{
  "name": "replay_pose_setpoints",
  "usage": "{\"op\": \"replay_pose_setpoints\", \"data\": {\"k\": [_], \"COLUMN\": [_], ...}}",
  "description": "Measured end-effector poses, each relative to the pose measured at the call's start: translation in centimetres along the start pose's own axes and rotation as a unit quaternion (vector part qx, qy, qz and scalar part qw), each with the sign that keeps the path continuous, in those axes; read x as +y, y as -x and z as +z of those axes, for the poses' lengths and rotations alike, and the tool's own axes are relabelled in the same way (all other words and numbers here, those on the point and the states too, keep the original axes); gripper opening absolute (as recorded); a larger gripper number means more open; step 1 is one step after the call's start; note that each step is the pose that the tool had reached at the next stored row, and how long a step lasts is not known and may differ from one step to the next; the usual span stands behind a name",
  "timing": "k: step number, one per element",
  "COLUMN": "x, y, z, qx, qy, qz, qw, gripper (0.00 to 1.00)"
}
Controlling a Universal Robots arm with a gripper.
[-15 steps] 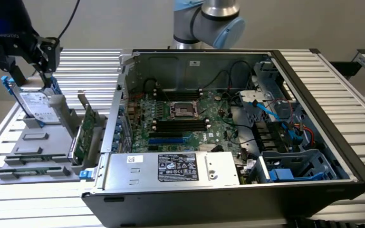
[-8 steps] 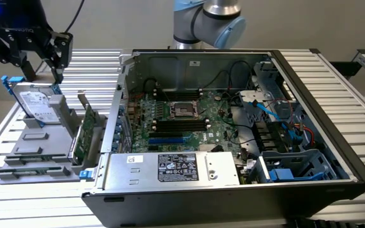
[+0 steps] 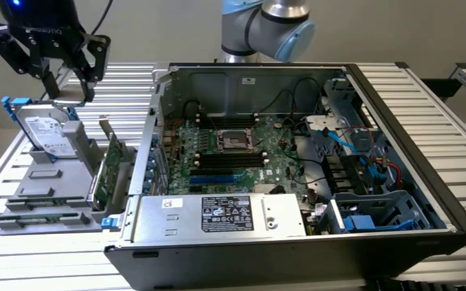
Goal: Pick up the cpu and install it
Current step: 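Pick up the cpu and move it towards the insertion slot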
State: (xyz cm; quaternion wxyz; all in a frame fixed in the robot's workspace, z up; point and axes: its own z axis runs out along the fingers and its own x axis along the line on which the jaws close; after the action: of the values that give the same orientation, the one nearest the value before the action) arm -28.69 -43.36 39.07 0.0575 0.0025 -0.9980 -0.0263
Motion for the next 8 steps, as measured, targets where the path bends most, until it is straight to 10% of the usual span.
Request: {"op": "replay_pose_setpoints", "data": {"k": [8], "x": [0.28], "y": [2.6], "z": [-0.85], "qx": [0.0061], "qy": [0.0], "qz": [0.0], "qw": [1.0], "gripper": [0.55]}}
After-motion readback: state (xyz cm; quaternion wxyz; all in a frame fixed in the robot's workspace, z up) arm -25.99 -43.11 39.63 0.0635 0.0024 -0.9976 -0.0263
